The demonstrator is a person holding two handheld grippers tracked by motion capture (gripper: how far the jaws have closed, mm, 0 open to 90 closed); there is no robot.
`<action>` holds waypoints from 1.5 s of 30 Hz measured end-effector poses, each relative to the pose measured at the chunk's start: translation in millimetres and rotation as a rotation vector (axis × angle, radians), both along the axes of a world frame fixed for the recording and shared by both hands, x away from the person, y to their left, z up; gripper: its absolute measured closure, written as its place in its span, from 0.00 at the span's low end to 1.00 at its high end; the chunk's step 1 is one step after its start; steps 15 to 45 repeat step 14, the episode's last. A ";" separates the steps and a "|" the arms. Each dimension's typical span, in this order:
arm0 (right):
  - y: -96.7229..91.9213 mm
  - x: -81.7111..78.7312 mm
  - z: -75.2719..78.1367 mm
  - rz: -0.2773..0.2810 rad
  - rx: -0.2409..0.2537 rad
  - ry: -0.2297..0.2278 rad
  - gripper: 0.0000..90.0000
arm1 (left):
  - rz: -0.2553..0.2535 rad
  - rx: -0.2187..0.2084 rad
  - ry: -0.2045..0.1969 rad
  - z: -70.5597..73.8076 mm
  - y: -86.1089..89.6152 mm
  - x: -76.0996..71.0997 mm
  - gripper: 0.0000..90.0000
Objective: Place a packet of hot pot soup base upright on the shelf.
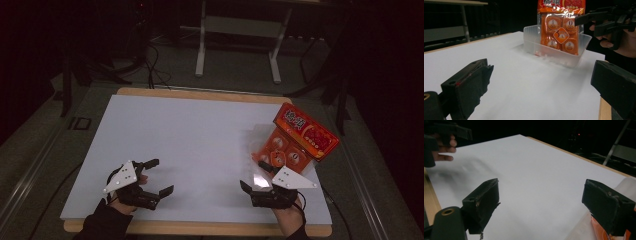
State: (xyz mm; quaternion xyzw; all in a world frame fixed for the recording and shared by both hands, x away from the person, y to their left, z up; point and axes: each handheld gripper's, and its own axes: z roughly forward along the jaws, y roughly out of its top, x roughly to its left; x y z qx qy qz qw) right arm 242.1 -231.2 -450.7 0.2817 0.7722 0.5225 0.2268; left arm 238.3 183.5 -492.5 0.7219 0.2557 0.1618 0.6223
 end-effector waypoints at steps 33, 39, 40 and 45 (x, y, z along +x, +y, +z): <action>-4.5 3.9 -4.7 -0.013 -0.011 0.024 0.16 | -0.005 0.009 0.004 -2.6 -1.5 -0.2 0.02; -4.5 3.9 -4.7 -0.013 -0.011 0.024 0.16 | -0.005 0.009 0.004 -2.6 -1.5 -0.2 0.02; -4.5 3.9 -4.7 -0.013 -0.011 0.024 0.16 | -0.005 0.009 0.004 -2.6 -1.5 -0.2 0.02; -4.5 3.9 -4.7 -0.013 -0.011 0.024 0.16 | -0.005 0.009 0.004 -2.6 -1.5 -0.2 0.02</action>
